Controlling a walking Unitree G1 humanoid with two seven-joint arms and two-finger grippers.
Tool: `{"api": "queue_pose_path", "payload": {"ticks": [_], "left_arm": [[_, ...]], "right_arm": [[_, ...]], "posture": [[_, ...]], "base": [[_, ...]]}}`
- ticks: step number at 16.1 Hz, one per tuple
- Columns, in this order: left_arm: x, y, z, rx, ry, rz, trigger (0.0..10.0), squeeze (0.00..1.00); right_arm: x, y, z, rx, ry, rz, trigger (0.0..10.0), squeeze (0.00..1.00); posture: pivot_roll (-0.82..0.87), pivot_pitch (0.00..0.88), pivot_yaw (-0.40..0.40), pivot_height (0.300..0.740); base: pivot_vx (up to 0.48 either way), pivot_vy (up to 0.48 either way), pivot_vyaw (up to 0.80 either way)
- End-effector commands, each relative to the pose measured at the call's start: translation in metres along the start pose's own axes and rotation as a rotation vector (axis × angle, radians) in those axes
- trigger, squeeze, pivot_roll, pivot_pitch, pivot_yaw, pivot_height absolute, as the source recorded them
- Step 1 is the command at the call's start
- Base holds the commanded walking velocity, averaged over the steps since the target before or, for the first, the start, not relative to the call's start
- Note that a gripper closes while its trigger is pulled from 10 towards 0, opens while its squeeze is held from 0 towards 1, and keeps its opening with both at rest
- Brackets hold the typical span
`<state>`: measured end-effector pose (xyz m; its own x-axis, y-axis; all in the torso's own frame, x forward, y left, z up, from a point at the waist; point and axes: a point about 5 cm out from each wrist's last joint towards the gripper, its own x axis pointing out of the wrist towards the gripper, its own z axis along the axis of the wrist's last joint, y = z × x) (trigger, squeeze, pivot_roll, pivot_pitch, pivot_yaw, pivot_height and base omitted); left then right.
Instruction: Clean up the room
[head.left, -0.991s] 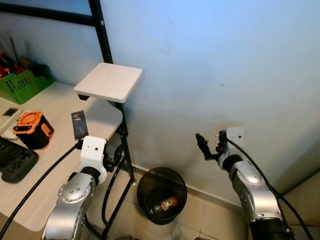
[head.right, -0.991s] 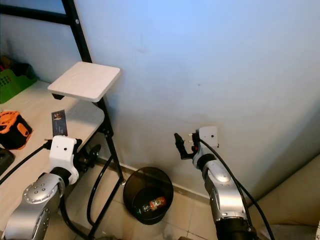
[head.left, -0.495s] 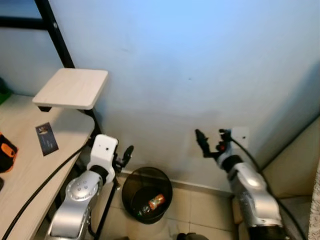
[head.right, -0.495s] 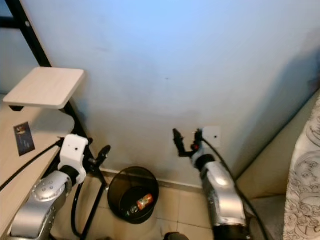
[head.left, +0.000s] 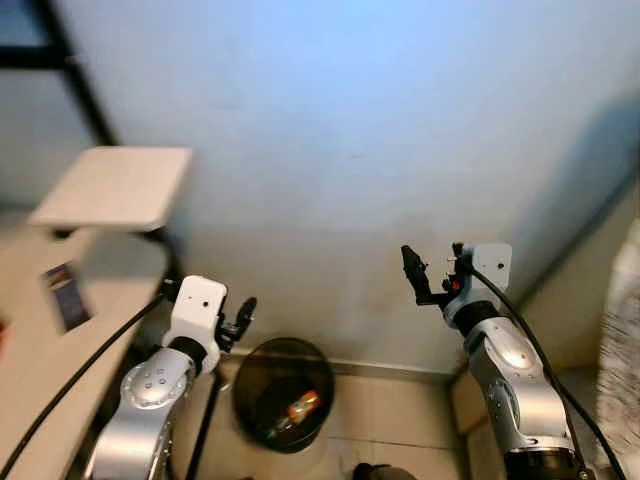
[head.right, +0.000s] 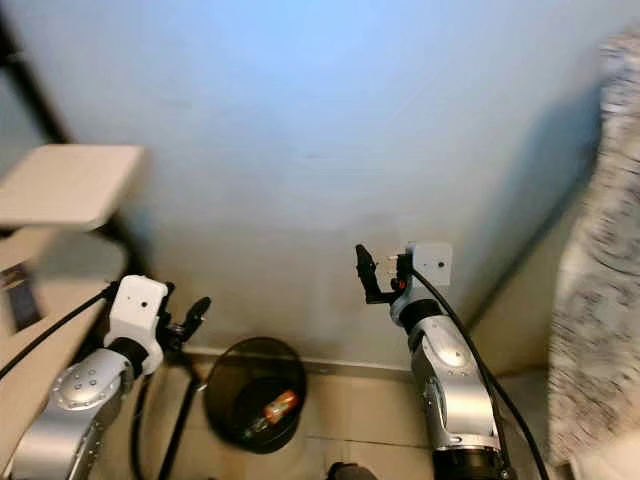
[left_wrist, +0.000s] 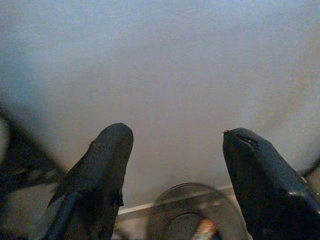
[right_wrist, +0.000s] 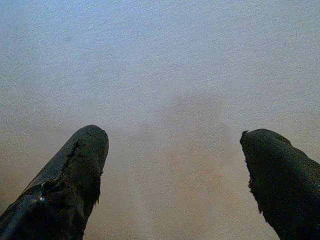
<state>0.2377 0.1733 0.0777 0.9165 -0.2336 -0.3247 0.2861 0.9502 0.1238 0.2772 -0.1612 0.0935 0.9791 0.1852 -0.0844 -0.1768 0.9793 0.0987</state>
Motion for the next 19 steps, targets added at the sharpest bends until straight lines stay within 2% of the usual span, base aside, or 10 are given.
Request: {"api": "queue_pose_path", "payload": {"ticks": [1,3,5,7,10,11,12,15,17,19], "left_arm": [[-0.002,-0.001,0.003,0.001,-0.005,-0.002,10.0,0.0],[-0.002,-0.001,0.004,0.02,-0.016,0.001,10.0,0.0],[-0.001,0.003,0.007,0.052,-0.023,0.014,10.0,0.0],[0.0,0.006,0.01,0.061,-0.03,0.03,10.0,0.0],[0.0,0.007,0.011,0.088,-0.044,0.046,10.0,0.0],[0.002,0.007,0.017,0.079,-0.133,0.074,10.0,0.0],[0.002,0.01,0.02,0.033,-0.162,0.092,10.0,0.47],[0.002,0.011,0.021,-0.038,-0.136,0.044,10.0,1.0],[0.0,0.014,0.019,-0.105,-0.084,0.085,10.0,1.0],[0.003,0.019,0.018,-0.031,-0.068,0.123,10.0,1.0]], "right_arm": [[-0.001,0.0,0.0,-0.015,-0.005,-0.005,10.0,1.0],[-0.001,-0.004,0.0,-0.007,-0.01,-0.025,10.0,1.0],[0.001,-0.009,-0.003,0.117,0.004,-0.096,10.0,1.0],[0.001,-0.019,-0.012,0.087,0.072,-0.252,10.0,1.0],[0.002,-0.013,-0.009,0.058,0.049,-0.205,10.0,1.0],[0.003,-0.01,-0.005,-0.033,0.023,-0.184,10.0,1.0],[0.004,-0.009,-0.003,-0.039,0.003,-0.181,10.0,1.0],[0.003,-0.011,0.003,0.02,-0.053,-0.192,10.0,1.0],[0.003,-0.018,0.007,-0.007,-0.059,-0.278,10.0,1.0],[0.005,-0.017,0.006,-0.06,-0.044,-0.247,10.0,1.0]], "posture": [[0.05,0.0,0.013,0.74],[0.06,0.0,0.011,0.74],[0.07,0.0,0.008,0.74],[0.07,0.0,0.014,0.74],[0.07,0.0,0.015,0.74],[0.07,0.0,0.015,0.74],[0.08,0.0,0.017,0.74],[0.08,0.0,0.023,0.74],[0.07,0.0,0.022,0.74],[0.08,0.0,0.021,0.74]], "base": [[0.0,0.0,-0.8],[0.0,0.0,-0.8],[0.0,0.0,-0.8],[0.0,0.0,-0.8],[0.0,0.0,-0.8],[0.0,0.0,-0.8],[0.0,0.0,-0.8],[0.0,0.0,-0.8],[0.0,0.0,-0.8],[0.0,0.0,-0.8]]}}
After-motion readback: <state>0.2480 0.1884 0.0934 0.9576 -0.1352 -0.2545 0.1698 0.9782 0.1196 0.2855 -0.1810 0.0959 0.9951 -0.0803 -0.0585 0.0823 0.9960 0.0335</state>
